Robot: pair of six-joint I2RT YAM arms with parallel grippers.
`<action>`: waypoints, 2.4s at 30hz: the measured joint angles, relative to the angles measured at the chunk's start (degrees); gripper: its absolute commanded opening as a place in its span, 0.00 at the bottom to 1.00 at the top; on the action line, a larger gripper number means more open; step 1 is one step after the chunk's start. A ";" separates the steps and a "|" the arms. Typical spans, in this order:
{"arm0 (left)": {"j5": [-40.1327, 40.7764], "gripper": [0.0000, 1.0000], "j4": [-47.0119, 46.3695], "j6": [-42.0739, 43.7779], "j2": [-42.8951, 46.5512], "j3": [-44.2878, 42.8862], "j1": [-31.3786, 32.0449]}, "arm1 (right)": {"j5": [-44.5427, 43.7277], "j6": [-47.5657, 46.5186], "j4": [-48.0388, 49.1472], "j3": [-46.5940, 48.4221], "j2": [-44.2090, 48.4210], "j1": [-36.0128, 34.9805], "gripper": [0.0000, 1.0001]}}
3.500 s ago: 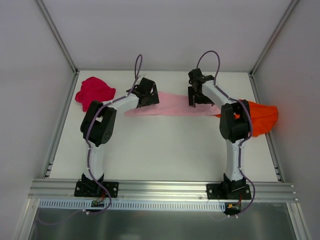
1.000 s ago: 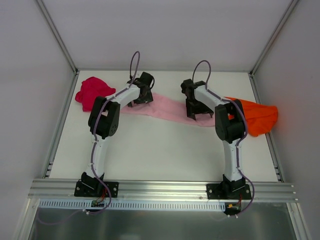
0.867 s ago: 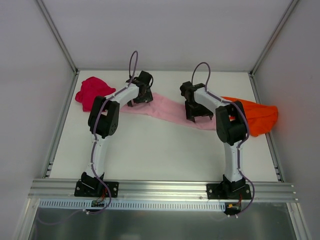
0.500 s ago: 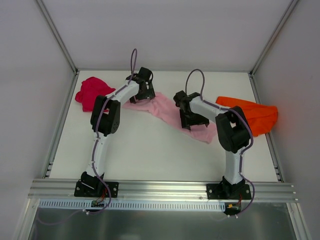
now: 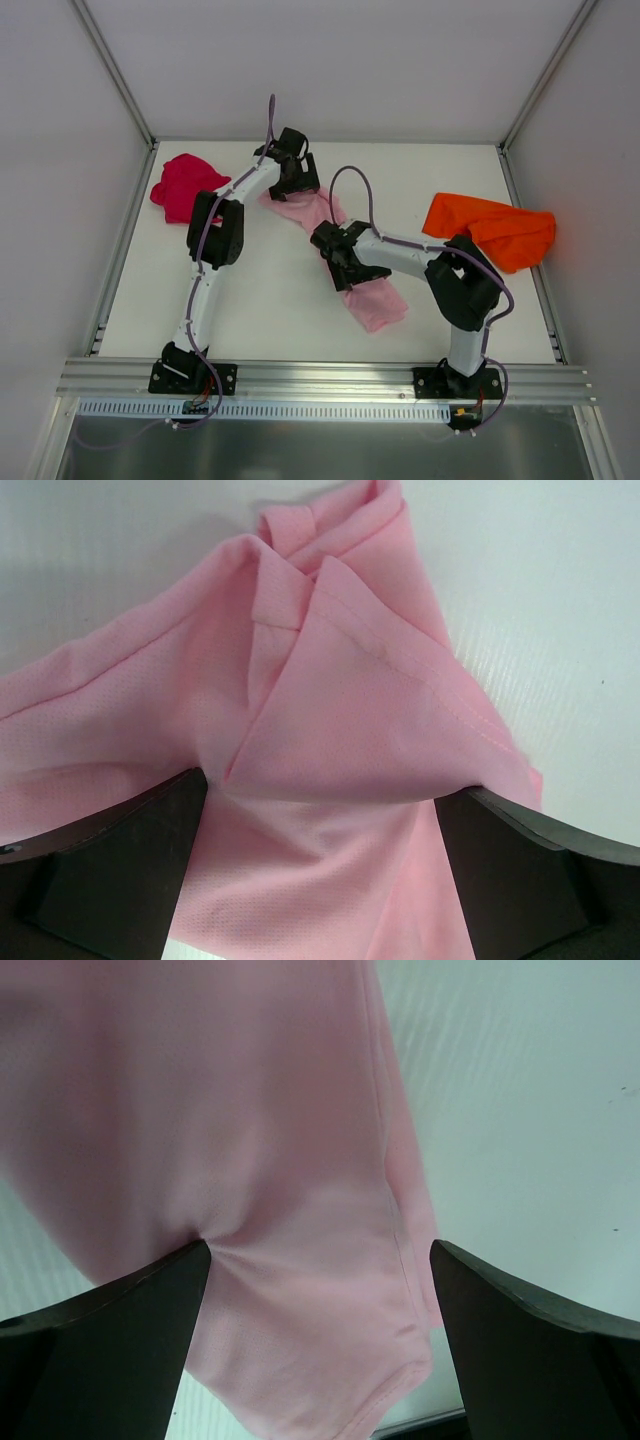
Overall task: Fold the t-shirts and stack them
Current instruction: Rotate the tshirt 90 degrees
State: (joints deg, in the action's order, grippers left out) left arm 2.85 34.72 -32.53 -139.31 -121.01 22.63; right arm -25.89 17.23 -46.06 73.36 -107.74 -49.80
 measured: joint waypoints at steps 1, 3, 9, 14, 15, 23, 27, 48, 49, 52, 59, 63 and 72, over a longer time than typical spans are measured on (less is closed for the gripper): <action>-0.26 0.99 -0.04 0.13 0.00 0.02 -0.04 | 0.00 0.44 0.02 -0.31 0.22 -0.94 1.00; -1.22 0.99 -0.28 0.50 0.00 0.07 -0.22 | -0.04 1.31 0.20 -1.01 0.68 -3.08 1.00; -3.37 0.99 -2.43 2.54 0.04 0.85 -0.35 | -0.04 3.08 0.33 -1.40 0.96 -9.88 1.00; -5.77 0.99 -4.17 4.07 0.04 1.11 -0.35 | 1.20 3.78 0.83 -1.40 1.01 -14.34 1.00; -5.92 0.99 -4.48 4.50 0.09 1.36 -0.35 | 1.60 3.78 1.20 -1.46 1.09 -15.15 1.00; -7.28 0.99 -5.84 6.60 0.70 2.62 -0.35 | 2.82 3.91 3.37 -1.90 1.73 -22.53 1.00; -7.32 0.99 -6.62 6.80 1.20 3.61 -0.35 | -3.06 5.35 1.49 -1.36 1.70 -24.87 0.99; -3.67 0.99 -18.38 9.77 16.74 25.22 -0.17 | -35.60 9.44 0.20 -2.19 12.07 -20.24 1.00; -2.78 0.99 -19.58 9.90 18.86 27.17 -0.17 | -35.17 7.93 1.84 -2.95 12.50 -18.91 1.00; -0.28 0.99 -21.68 10.32 25.35 32.06 -0.17 | -32.44 4.20 6.47 -6.40 13.35 -16.26 1.00; 8.22 0.99 -30.23 11.74 37.18 41.24 1.95 | -24.22 -1.31 12.94 -8.92 10.45 -13.75 1.00; 13.53 0.99 -31.43 11.96 46.38 50.82 5.51 | -16.06 -4.39 17.14 -8.92 9.97 -8.87 1.00; 17.49 0.99 -33.64 6.58 67.87 68.72 6.23 | 2.43 -12.22 16.11 10.10 0.83 9.38 1.00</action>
State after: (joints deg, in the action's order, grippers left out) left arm 20.34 1.08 -25.96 -71.44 -52.29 28.86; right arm -23.46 5.02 -29.95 83.46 -106.91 -40.42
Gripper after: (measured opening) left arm 0.987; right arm 0.995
